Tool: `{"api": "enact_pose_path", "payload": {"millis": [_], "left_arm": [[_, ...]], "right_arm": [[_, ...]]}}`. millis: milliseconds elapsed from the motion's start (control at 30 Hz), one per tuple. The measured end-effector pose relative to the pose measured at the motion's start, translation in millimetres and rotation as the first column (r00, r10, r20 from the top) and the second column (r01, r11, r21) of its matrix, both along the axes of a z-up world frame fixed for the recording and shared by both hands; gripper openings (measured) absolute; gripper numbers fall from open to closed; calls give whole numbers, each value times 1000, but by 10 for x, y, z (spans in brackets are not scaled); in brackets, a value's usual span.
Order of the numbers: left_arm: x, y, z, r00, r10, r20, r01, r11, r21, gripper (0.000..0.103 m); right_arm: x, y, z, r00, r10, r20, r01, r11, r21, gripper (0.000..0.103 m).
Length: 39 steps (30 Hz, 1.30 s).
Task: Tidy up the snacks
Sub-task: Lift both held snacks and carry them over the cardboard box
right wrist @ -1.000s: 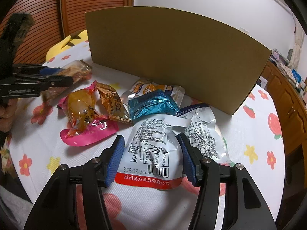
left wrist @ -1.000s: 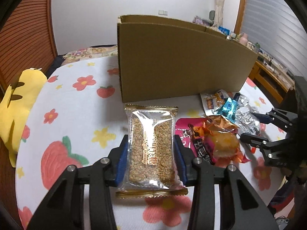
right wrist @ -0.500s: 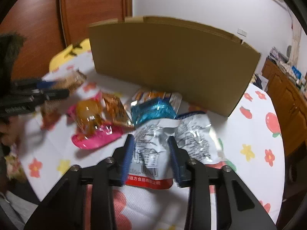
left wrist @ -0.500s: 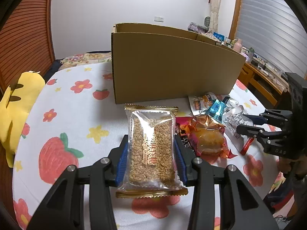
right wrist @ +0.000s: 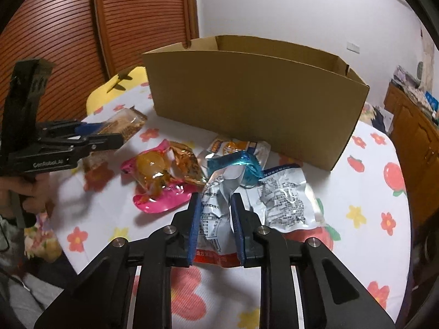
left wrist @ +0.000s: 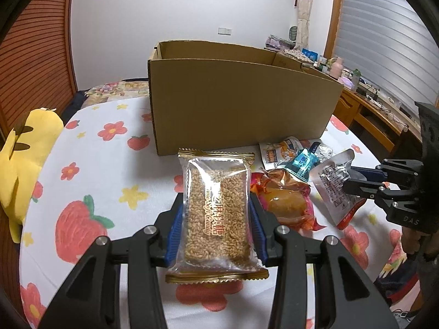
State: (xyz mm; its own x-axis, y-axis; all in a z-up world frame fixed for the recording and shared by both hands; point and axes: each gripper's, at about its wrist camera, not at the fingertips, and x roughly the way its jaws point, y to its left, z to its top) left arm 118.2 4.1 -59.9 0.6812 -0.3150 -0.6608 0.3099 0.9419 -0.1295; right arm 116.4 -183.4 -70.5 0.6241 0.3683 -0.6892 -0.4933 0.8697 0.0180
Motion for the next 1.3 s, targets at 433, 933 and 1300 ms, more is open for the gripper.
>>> {"api": "enact_pose_path", "payload": {"millis": [433, 933, 1300], "left_arm": [[-17, -94, 278, 997, -13, 75, 15, 1000, -24, 42], [137, -201, 683, 987, -26, 160, 29, 1000, -13, 42], [529, -380, 956, 978, -48, 205, 51, 999, -10, 42]], "right_arm": [[-84, -100, 290, 998, -10, 69, 8, 999, 34, 20], [-46, -294, 898, 976, -28, 217, 24, 999, 22, 20], [211, -301, 1175, 955, -20, 295, 19, 1000, 6, 20]]}}
